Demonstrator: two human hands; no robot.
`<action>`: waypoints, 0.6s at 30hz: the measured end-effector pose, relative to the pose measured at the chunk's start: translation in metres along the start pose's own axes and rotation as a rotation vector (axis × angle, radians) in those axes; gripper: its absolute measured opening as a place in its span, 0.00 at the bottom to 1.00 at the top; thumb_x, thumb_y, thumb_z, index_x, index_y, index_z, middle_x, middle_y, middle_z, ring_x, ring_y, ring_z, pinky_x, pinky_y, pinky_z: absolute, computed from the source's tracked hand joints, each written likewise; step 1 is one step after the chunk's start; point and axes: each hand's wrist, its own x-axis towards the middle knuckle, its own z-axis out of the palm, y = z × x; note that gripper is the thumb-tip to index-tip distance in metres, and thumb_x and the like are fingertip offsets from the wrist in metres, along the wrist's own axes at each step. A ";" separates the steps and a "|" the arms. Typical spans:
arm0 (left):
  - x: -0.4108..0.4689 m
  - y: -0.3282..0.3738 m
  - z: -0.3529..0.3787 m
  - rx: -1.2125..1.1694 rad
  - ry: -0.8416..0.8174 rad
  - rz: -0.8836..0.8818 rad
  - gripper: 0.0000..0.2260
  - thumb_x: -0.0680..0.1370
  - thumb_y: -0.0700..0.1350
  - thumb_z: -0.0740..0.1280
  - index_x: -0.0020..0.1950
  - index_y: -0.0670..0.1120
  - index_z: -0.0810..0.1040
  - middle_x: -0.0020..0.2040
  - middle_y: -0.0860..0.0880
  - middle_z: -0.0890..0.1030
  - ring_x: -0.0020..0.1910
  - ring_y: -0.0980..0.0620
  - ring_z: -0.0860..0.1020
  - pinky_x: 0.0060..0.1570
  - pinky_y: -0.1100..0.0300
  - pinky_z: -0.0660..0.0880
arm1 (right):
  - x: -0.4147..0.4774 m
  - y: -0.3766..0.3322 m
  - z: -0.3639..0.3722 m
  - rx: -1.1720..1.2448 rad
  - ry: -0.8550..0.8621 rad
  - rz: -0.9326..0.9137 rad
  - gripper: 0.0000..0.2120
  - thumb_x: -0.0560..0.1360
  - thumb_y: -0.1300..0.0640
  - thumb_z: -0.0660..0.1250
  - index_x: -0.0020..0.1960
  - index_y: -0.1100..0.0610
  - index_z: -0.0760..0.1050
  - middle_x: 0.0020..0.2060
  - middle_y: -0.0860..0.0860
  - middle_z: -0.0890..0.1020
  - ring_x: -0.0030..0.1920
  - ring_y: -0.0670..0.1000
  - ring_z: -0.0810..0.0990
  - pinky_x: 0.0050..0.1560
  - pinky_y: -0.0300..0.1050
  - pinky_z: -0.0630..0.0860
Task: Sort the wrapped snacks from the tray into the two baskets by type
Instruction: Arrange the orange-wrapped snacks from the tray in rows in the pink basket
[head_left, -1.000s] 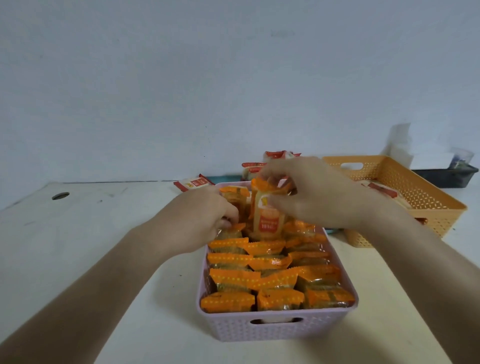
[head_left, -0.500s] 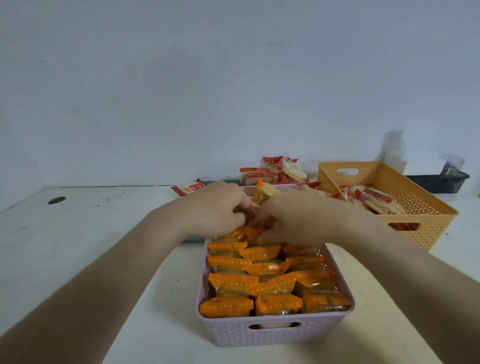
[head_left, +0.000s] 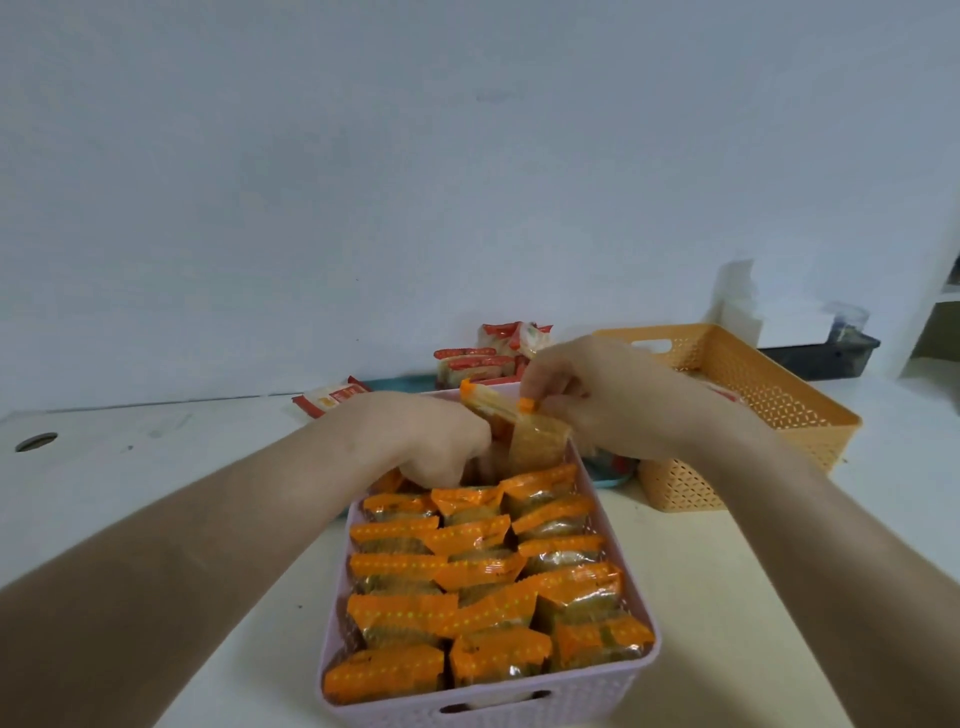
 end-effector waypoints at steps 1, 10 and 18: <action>0.002 -0.001 0.001 0.015 0.029 -0.011 0.07 0.78 0.41 0.66 0.54 0.50 0.77 0.45 0.52 0.78 0.42 0.55 0.75 0.40 0.63 0.73 | -0.001 -0.001 -0.001 -0.002 0.028 -0.006 0.12 0.78 0.62 0.63 0.48 0.44 0.75 0.47 0.44 0.79 0.46 0.42 0.77 0.43 0.34 0.74; 0.006 -0.015 0.007 -0.010 0.199 0.023 0.02 0.73 0.44 0.70 0.42 0.51 0.81 0.38 0.53 0.81 0.38 0.53 0.79 0.39 0.55 0.79 | -0.001 -0.012 0.012 -0.325 -0.142 -0.013 0.16 0.75 0.64 0.62 0.53 0.46 0.78 0.48 0.46 0.80 0.49 0.50 0.77 0.51 0.48 0.77; -0.016 -0.040 0.000 -0.515 0.249 0.098 0.11 0.75 0.40 0.69 0.47 0.56 0.86 0.37 0.55 0.85 0.34 0.57 0.81 0.42 0.63 0.79 | 0.007 -0.020 0.011 -0.500 -0.201 -0.039 0.14 0.77 0.61 0.62 0.51 0.43 0.78 0.40 0.44 0.76 0.49 0.51 0.73 0.62 0.56 0.62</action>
